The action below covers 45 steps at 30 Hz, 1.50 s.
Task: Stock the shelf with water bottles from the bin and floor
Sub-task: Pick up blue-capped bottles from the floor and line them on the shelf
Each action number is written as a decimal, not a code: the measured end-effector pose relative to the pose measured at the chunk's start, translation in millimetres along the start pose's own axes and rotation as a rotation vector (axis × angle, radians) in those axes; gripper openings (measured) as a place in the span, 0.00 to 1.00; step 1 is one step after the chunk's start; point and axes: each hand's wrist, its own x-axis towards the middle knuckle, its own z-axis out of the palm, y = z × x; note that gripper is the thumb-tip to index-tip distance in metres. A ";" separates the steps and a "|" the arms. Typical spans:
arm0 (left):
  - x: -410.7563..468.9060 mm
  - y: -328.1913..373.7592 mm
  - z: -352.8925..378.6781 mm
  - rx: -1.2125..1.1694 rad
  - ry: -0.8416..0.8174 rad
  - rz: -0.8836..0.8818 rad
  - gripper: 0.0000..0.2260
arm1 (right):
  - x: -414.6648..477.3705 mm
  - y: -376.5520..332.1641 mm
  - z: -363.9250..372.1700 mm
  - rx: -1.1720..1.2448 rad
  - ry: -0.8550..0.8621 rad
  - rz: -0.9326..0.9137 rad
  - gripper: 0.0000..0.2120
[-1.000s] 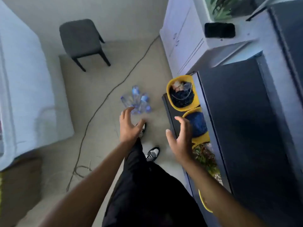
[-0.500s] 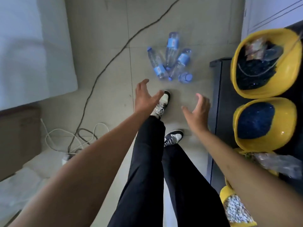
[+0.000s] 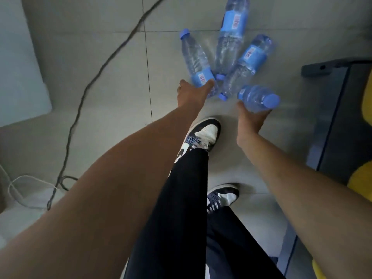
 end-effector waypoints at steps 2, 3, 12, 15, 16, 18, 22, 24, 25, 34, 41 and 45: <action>10.2 2.5 5.9 -0.095 -0.017 -0.056 0.34 | 8.8 -0.8 8.3 0.087 0.059 -0.033 0.39; 12.9 2.7 8.2 -0.151 -0.022 -0.071 0.30 | 11.2 -0.7 8.4 0.096 0.073 -0.041 0.39; -13.9 0.2 -12.4 -0.409 -0.018 -0.139 0.10 | -19.9 -20.6 -22.5 0.005 0.033 -0.102 0.27; -50.2 -3.0 -43.7 -0.457 -0.028 -0.162 0.08 | -48.2 -48.4 -41.3 -0.022 -0.045 -0.129 0.27; -67.6 -1.5 -55.5 -0.484 -0.028 -0.164 0.07 | -58.2 -62.1 -48.5 -0.019 -0.076 -0.133 0.26; -108.9 4.1 -81.3 -0.556 -0.046 -0.149 0.06 | -84.0 -95.1 -63.3 -0.017 -0.151 -0.145 0.25; -197.9 33.3 -131.8 -0.674 -0.126 -0.099 0.05 | -135.0 -170.5 -105.7 -0.020 -0.280 -0.213 0.20; -241.9 52.7 -157.1 -0.701 -0.168 -0.041 0.09 | -165.1 -214.3 -129.2 -0.067 -0.356 -0.236 0.20; -267.2 65.7 -170.4 -0.696 -0.190 -0.001 0.10 | -181.6 -240.0 -146.2 -0.091 -0.388 -0.250 0.20; -498.7 224.5 -274.8 -0.609 -0.401 0.441 0.25 | -334.2 -453.7 -290.1 0.017 -0.549 -0.529 0.12; -665.3 292.1 -305.1 -0.524 -0.607 0.730 0.10 | -433.8 -545.7 -404.6 0.354 -0.439 -0.628 0.24; -740.1 306.5 -295.5 -0.431 -0.784 0.854 0.18 | -474.7 -559.3 -460.5 0.639 -0.261 -0.632 0.24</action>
